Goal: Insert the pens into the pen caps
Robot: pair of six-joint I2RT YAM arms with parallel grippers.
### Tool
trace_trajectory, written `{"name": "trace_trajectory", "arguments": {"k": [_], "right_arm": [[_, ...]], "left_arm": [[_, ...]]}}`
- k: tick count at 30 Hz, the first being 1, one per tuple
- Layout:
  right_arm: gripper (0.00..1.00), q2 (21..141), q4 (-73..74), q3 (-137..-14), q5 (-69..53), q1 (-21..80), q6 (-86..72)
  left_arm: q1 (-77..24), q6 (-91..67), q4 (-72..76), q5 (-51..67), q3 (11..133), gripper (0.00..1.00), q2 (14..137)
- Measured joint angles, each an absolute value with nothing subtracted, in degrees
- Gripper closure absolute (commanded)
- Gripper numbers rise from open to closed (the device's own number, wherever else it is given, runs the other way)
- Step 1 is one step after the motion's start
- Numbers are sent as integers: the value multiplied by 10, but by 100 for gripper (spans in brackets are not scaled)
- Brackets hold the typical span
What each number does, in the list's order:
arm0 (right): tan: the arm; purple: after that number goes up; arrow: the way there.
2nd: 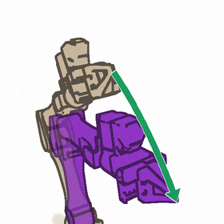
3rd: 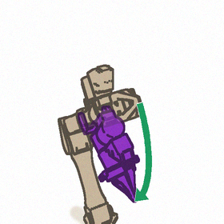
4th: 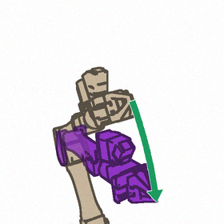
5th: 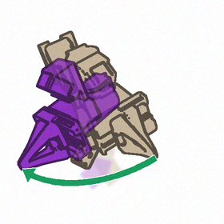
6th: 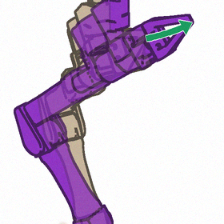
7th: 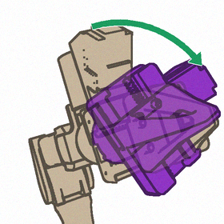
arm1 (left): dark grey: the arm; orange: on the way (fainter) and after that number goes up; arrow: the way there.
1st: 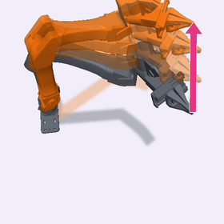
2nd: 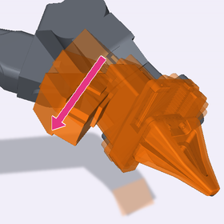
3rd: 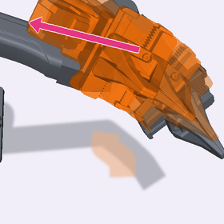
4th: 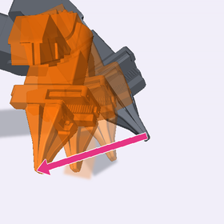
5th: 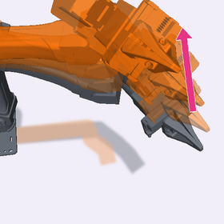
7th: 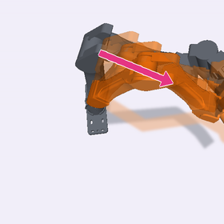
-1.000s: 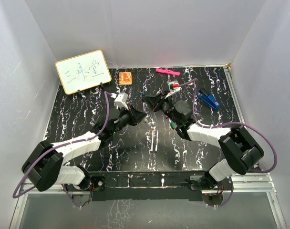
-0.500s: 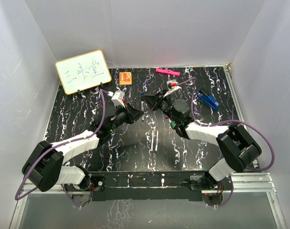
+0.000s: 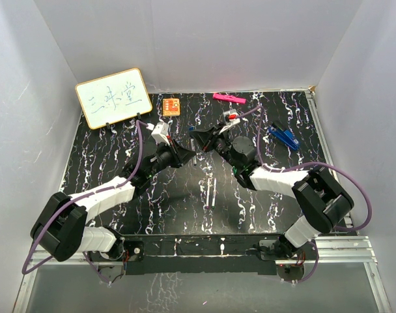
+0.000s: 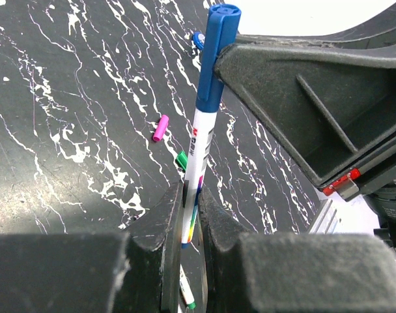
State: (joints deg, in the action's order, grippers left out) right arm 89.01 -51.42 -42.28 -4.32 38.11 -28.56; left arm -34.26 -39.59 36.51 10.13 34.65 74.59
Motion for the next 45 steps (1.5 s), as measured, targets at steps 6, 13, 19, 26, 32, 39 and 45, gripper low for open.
{"name": "trace_trajectory", "arguments": {"k": [6, 13, 19, 26, 32, 39, 45], "right_arm": [[100, 890, -512, -422, -29, 394, -279], [93, 894, -479, -444, 1, 401, -277], [71, 903, -406, -496, 44, 415, -251], [35, 882, -361, -509, 133, 415, -198], [2, 828, -364, -507, 205, 400, -174], [2, 792, -370, -481, 214, 334, -204], [6, 787, -362, -452, 202, 272, -248]], "left_arm": [[-342, -394, 357, 104, 347, 100, 746], [-335, -391, 342, 105, 350, 100, 746], [-322, -391, 319, 80, 350, 100, 730], [-307, -378, 249, 23, 362, 100, 698], [-307, -340, 178, 17, 421, 100, 785], [-307, -299, 109, 4, 496, 100, 908], [-307, -272, 42, -39, 576, 100, 987]]}}
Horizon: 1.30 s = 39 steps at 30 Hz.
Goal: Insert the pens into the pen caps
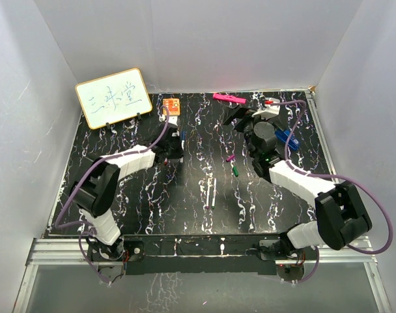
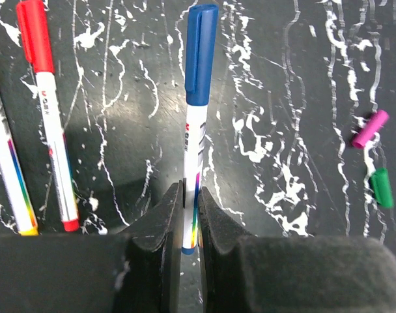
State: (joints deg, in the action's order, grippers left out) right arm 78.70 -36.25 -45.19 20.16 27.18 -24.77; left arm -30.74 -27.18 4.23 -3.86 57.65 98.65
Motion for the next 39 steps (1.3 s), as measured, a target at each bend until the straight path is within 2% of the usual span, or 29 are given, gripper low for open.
{"name": "trace_trajectory", "arguments": {"k": [5, 14, 19, 22, 25, 39], "right_arm": [[4, 785, -362, -449, 196, 270, -259], [7, 782, -364, -437, 142, 233, -309], [2, 782, -364, -437, 135, 231, -311], [2, 782, -361, -437, 133, 232, -311], [2, 782, -360, -437, 130, 231, -313], [2, 783, -357, -437, 119, 231, -314]], "left_arm": [[-305, -259, 9, -67, 623, 100, 1032], [-296, -256, -25, -96, 655, 97, 1085], [-291, -257, -37, -109, 659, 87, 1086], [-289, -257, -40, -110, 660, 70, 1086], [-288, -260, -44, -111, 660, 64, 1086], [-287, -262, -51, -109, 670, 59, 1066]]}}
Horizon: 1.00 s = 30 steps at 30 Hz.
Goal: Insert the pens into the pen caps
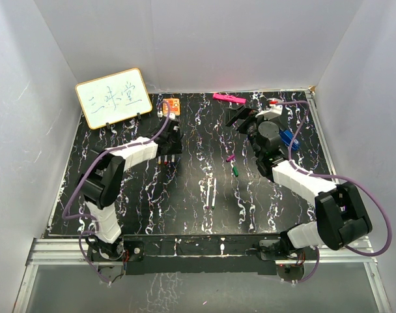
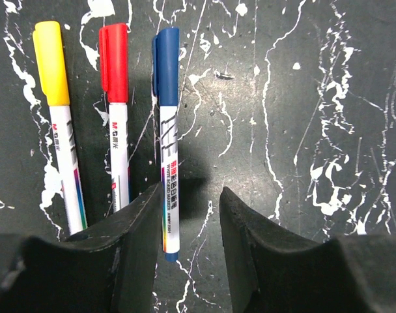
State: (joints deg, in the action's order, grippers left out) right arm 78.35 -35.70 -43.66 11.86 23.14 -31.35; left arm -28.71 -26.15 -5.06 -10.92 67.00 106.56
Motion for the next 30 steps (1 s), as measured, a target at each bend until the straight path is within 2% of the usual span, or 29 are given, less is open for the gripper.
{"name": "trace_trajectory", "arguments": {"k": [5, 11, 14, 17, 19, 23, 30], "right_arm": [[3, 791, -347, -437, 118, 231, -301], [11, 798, -334, -437, 121, 231, -290], [25, 802, -317, -437, 123, 231, -285], [50, 803, -300, -437, 125, 231, -282], [58, 803, -297, -437, 126, 231, -277], [59, 803, -294, -437, 130, 231, -273], [56, 803, -271, -437, 136, 231, -274]], "left_arm": [[-287, -262, -52, -109, 670, 58, 1035], [-295, -259, -52, -91, 655, 58, 992], [-321, -252, -56, -84, 648, 58, 981], [-375, -245, -68, -70, 645, 57, 980], [-411, -242, -78, -55, 640, 57, 980], [-463, -236, -111, -21, 630, 55, 980], [-490, -234, -169, -6, 630, 51, 976]]}}
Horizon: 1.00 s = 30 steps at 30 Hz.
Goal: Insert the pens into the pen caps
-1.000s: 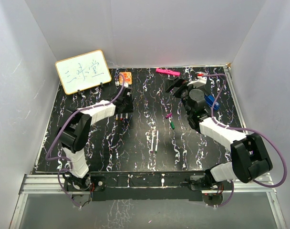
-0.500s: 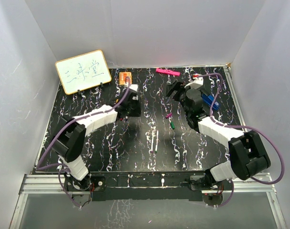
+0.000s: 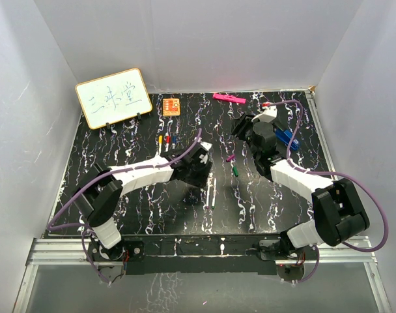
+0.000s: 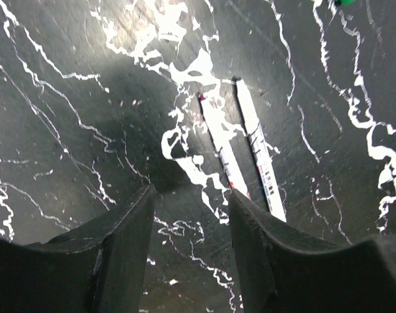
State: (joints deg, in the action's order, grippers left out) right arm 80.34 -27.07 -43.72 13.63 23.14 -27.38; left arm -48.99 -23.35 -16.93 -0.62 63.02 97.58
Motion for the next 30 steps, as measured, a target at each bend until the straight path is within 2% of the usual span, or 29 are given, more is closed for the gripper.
{"name": "trace_trajectory", "arguments": {"k": [11, 30], "right_arm": [[56, 803, -269, -436, 137, 231, -274], [60, 803, -276, -429, 122, 231, -275]], "left_arm": [[-538, -249, -184, 1, 632, 48, 981], [-547, -255, -185, -32, 658, 49, 1040]]}}
